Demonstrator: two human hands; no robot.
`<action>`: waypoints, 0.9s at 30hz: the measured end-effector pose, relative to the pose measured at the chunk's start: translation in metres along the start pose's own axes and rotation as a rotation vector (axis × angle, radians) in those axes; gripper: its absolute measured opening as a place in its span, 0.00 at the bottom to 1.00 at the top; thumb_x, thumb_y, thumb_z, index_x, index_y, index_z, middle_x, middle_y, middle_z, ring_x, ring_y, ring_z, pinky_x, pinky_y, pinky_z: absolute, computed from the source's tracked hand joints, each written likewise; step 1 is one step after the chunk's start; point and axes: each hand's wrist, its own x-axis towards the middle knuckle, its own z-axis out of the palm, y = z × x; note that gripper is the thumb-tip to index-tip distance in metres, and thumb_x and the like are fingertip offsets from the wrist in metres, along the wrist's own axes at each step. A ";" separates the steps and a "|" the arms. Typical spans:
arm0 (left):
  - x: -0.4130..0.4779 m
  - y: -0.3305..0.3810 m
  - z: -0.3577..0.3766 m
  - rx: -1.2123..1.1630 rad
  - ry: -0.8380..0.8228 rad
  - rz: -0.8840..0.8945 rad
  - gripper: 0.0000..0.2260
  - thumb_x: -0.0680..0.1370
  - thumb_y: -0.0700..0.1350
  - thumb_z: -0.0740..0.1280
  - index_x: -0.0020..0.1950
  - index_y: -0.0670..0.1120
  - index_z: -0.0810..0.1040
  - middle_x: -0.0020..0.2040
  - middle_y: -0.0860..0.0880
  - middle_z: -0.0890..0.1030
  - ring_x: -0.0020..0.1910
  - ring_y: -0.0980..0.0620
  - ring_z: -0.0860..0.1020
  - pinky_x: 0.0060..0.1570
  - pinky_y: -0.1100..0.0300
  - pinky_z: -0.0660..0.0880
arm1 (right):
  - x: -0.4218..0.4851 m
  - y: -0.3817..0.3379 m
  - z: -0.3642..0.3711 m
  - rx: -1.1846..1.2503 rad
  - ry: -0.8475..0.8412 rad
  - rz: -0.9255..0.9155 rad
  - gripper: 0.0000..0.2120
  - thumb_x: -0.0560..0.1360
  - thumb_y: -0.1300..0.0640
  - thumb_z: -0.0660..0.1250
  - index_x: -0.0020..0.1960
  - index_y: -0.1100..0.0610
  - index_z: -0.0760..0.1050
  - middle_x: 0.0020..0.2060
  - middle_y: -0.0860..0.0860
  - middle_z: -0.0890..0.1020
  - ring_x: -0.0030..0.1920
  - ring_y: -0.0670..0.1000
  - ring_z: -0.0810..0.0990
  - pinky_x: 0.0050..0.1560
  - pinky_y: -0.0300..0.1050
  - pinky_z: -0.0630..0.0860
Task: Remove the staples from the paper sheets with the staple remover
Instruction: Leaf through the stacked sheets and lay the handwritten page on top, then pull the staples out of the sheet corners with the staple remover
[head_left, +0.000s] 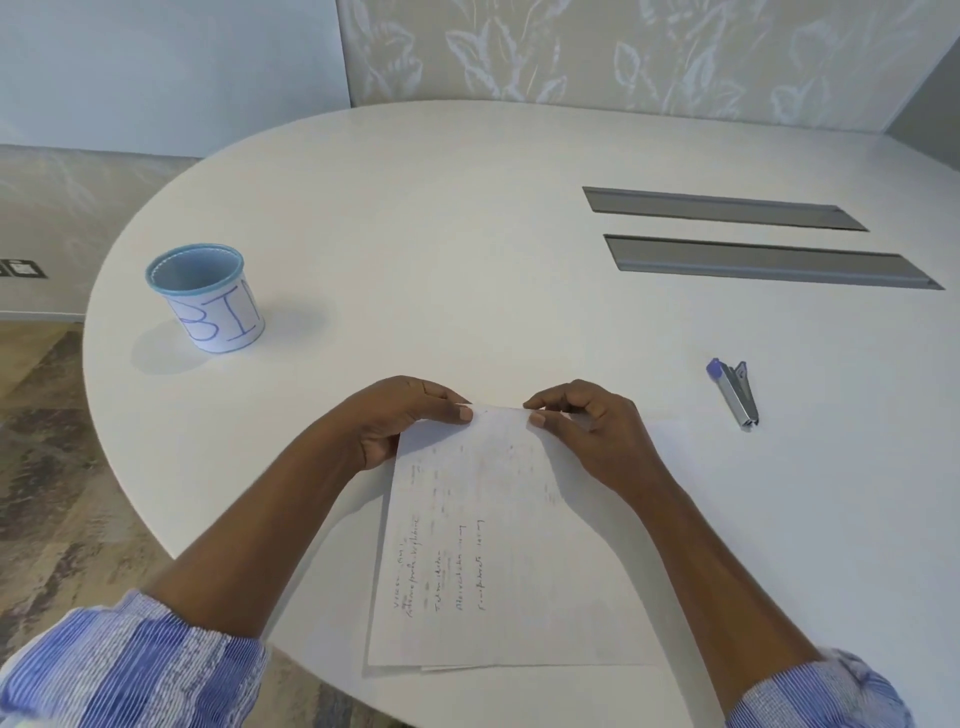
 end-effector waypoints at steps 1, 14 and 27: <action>-0.001 0.000 0.004 0.018 0.037 0.007 0.01 0.75 0.39 0.76 0.45 0.42 0.88 0.44 0.44 0.89 0.41 0.46 0.86 0.44 0.56 0.82 | 0.002 0.000 -0.002 -0.016 -0.003 -0.013 0.05 0.76 0.55 0.75 0.50 0.46 0.86 0.45 0.44 0.86 0.49 0.45 0.83 0.52 0.32 0.75; -0.005 -0.009 0.029 0.116 0.269 0.064 0.05 0.74 0.41 0.77 0.39 0.48 0.86 0.37 0.58 0.87 0.44 0.58 0.81 0.44 0.62 0.69 | 0.024 0.035 -0.105 -0.795 0.485 0.378 0.30 0.75 0.45 0.74 0.71 0.58 0.72 0.64 0.66 0.75 0.64 0.69 0.74 0.62 0.60 0.72; -0.007 -0.011 0.033 0.128 0.307 0.067 0.04 0.75 0.42 0.77 0.40 0.47 0.87 0.38 0.55 0.87 0.45 0.53 0.80 0.46 0.59 0.71 | 0.028 0.054 -0.127 -0.707 0.332 0.492 0.24 0.83 0.53 0.65 0.75 0.61 0.67 0.62 0.67 0.78 0.64 0.69 0.76 0.59 0.58 0.74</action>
